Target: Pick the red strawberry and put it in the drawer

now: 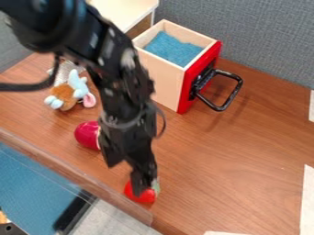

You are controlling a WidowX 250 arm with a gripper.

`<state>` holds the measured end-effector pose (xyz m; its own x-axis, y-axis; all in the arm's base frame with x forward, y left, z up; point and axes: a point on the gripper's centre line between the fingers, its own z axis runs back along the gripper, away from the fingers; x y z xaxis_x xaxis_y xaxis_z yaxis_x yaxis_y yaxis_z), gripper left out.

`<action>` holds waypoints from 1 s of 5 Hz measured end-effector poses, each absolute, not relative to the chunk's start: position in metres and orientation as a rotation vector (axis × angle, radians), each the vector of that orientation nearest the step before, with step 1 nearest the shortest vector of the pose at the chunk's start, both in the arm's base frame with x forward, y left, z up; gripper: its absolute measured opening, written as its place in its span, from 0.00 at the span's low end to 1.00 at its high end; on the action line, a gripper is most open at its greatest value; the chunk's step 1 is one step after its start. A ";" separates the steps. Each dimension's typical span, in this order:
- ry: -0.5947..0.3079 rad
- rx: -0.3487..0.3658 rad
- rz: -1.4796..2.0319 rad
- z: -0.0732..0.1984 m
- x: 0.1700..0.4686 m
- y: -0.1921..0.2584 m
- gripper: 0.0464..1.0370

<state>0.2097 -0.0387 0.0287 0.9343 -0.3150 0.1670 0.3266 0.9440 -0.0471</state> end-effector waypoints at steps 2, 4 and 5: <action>-0.107 -0.049 -0.348 0.003 0.214 -0.051 0.96; -0.108 -0.044 -0.345 -0.002 0.221 -0.054 0.96; -0.109 -0.048 -0.345 -0.003 0.226 -0.057 0.91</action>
<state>0.2258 -0.0572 -0.0028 0.9355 -0.3344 0.1145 0.3395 0.9402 -0.0280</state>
